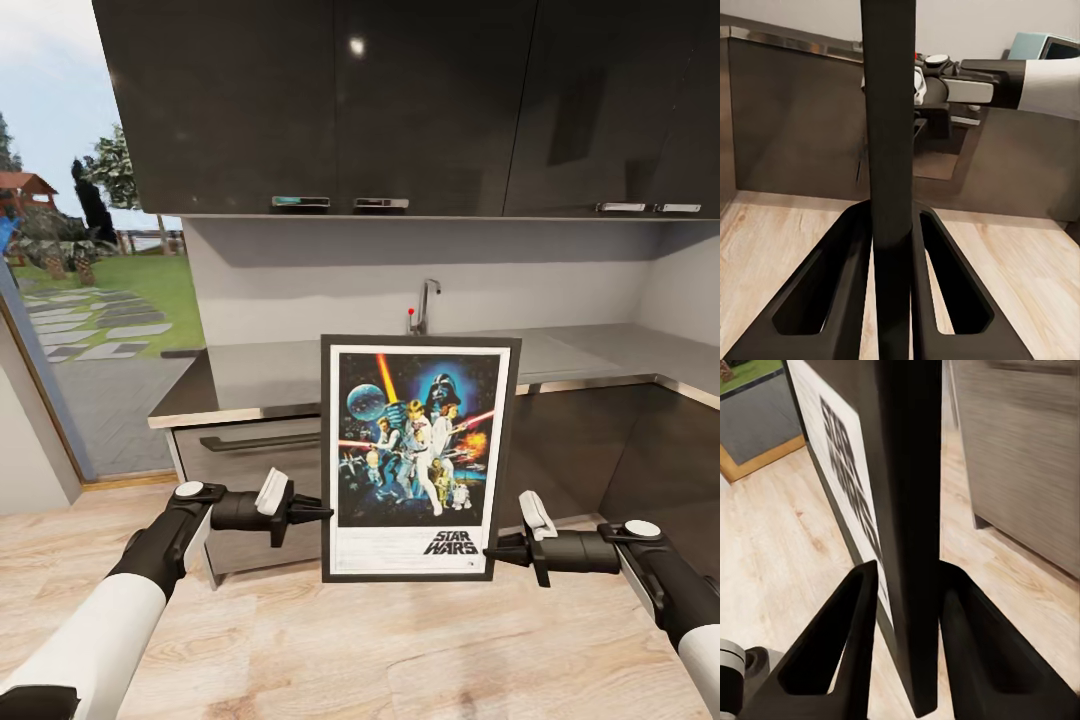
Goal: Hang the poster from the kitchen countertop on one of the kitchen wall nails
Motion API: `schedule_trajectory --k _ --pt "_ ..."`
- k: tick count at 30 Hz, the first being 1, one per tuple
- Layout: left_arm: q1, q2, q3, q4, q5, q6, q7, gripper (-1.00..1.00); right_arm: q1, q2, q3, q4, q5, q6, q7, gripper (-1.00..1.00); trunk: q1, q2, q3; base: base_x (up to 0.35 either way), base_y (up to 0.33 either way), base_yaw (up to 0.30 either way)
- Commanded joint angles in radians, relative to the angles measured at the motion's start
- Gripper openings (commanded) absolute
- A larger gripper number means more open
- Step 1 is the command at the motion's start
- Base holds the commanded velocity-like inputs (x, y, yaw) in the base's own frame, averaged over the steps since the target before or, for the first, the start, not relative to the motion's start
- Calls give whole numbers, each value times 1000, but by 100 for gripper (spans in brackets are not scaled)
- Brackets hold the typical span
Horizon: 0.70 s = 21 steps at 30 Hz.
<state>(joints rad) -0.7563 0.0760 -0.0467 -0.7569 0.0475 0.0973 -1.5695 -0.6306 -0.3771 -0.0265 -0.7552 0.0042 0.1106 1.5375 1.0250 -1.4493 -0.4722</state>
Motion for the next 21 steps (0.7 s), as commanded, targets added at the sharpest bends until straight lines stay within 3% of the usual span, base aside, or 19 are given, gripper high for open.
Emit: schedule_trajectory --k 1,16,17,21 --pt "-1 1 1 1 -1 16 -1 -100 0 1 0 -1 -3 17 12 -100 0 -1 -1 0 0 0" --pt "-1 2 1 0 -1 17 -1 -100 0 1 0 -1 -3 17 12 -100 0 -1 -1 0 0 0" --pt "-1 2 1 0 -1 17 -1 100 0 1 0 -1 -3 17 12 -100 0 -1 -1 0 0 0" --pt "-1 3 3 4 -1 17 -1 100 0 1 0 -1 -3 17 12 -100 0 -1 -1 0 0 0"
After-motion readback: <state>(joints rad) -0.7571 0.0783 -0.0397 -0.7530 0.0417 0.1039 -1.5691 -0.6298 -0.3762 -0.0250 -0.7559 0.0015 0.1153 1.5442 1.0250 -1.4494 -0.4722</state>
